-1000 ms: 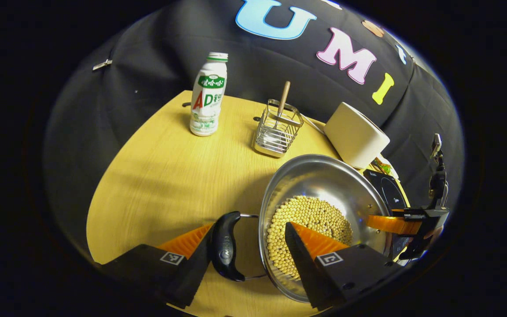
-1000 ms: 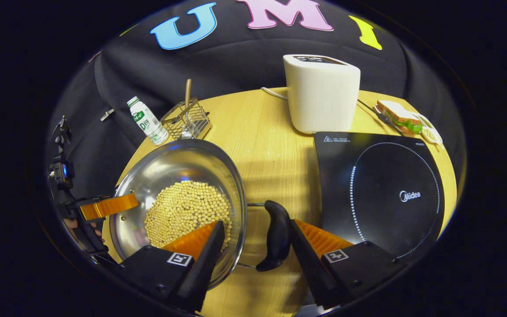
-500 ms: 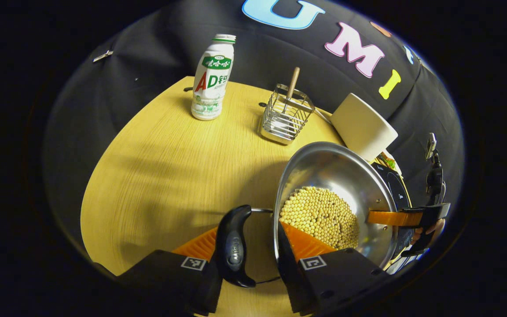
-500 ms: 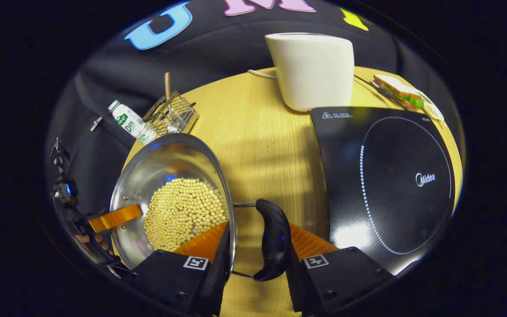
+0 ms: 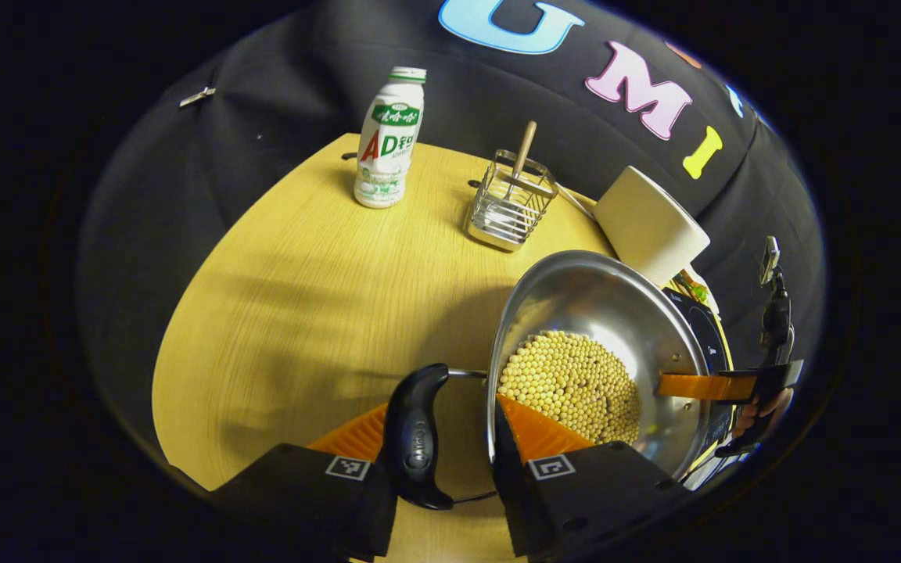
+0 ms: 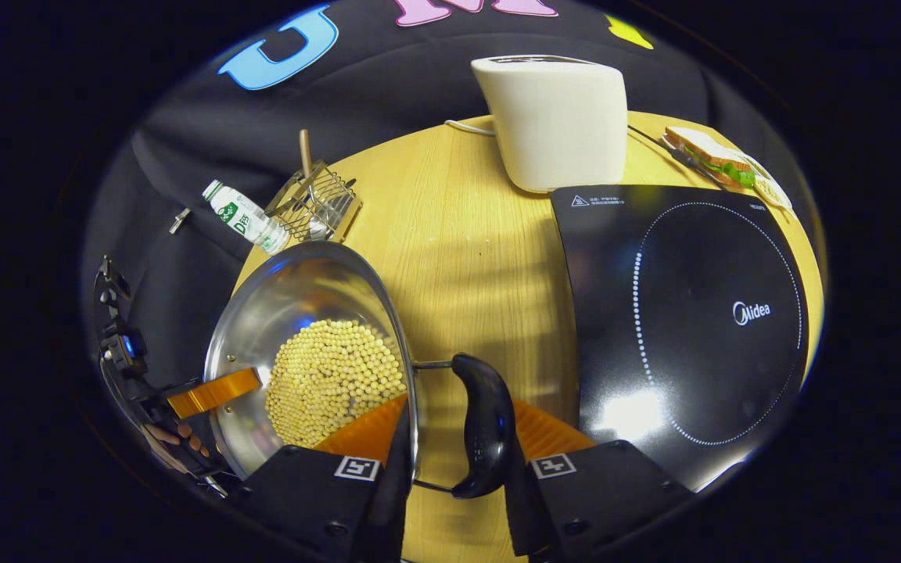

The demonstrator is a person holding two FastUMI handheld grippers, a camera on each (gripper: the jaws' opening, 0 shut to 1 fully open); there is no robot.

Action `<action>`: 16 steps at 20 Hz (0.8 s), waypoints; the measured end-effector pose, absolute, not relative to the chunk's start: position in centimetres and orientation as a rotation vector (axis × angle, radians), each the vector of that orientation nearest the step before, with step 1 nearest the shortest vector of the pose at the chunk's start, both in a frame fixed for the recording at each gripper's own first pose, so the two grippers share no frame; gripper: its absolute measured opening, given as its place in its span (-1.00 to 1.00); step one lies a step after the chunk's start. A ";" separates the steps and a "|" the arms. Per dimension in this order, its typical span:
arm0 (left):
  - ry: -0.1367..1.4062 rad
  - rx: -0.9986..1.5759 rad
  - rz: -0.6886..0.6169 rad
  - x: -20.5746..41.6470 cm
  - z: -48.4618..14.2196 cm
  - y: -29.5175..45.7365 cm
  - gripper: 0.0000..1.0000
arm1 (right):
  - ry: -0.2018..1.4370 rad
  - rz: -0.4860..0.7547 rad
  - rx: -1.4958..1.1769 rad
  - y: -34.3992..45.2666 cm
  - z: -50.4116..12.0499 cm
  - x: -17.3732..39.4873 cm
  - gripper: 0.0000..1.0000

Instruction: First push the handle of the pot to place it horizontally, then grasp the pot with both hands and set it on the induction cooktop.

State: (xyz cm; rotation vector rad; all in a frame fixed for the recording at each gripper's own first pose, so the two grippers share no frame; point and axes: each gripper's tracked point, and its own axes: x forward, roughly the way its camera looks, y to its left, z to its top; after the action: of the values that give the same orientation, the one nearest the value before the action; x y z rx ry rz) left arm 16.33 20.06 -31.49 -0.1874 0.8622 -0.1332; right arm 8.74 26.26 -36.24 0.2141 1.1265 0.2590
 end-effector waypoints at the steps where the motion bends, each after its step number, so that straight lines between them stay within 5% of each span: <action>1: 0.859 -0.178 -0.132 16.1 -30.8 19.8 0.17 | 1.133 0.263 0.225 26.1 -35.9 8.5 0.10; 16: 0.827 -0.164 -0.257 17.0 -25.9 2.6 0.17 | 1.025 0.186 0.244 10.1 -28.1 9.7 0.10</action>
State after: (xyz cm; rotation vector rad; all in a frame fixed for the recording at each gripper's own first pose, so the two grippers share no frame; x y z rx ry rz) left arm 16.96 2.63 -25.94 -0.1640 0.8269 -0.2567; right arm 9.75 10.09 -28.10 0.2443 1.0252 0.1859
